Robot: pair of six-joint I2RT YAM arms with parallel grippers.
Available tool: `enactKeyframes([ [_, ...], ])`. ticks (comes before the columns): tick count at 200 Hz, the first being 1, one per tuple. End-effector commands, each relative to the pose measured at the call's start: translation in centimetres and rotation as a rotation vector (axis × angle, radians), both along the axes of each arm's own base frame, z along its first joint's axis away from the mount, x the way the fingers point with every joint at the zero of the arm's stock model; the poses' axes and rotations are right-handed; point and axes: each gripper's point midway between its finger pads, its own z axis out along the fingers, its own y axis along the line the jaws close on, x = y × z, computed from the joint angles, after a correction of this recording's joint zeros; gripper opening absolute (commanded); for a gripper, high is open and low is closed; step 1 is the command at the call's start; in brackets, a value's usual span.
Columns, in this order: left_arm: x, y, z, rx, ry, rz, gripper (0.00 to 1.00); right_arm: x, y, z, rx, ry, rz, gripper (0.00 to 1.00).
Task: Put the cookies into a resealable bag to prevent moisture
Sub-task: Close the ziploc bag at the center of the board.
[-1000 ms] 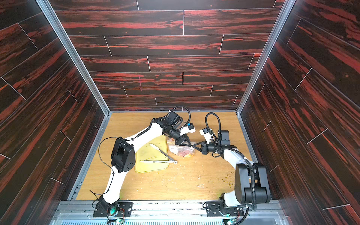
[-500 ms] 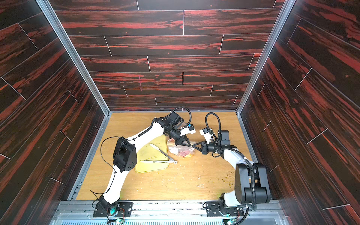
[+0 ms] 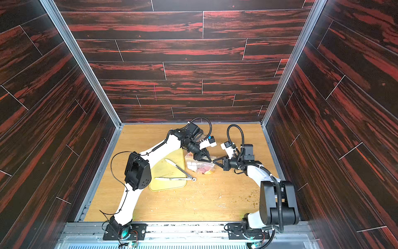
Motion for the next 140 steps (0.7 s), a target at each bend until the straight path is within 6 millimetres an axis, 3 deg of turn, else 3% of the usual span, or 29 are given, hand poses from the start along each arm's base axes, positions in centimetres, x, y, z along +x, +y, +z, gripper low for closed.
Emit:
enactKeyframes([
  [1, -0.2, 0.9, 1.2, 0.022, -0.058, 0.001, 0.32, 0.4, -0.3, 1.0, 0.008, -0.029, -0.011, 0.0],
  [66, -0.3, 2.9, 1.0, 0.089, -0.085, 0.018, 0.27, 0.9, -0.6, 0.5, 0.002, 0.004, -0.034, 0.0],
  [95, -0.6, 3.6, 1.2, 0.098, -0.111, 0.025, 0.33, 1.0, -0.7, 0.3, 0.003, 0.012, -0.037, 0.0],
  [140, -0.4, 4.8, 1.8, 0.105, -0.162, 0.056, 0.34, 1.1, -0.8, 0.3, 0.003, 0.011, -0.04, 0.0],
])
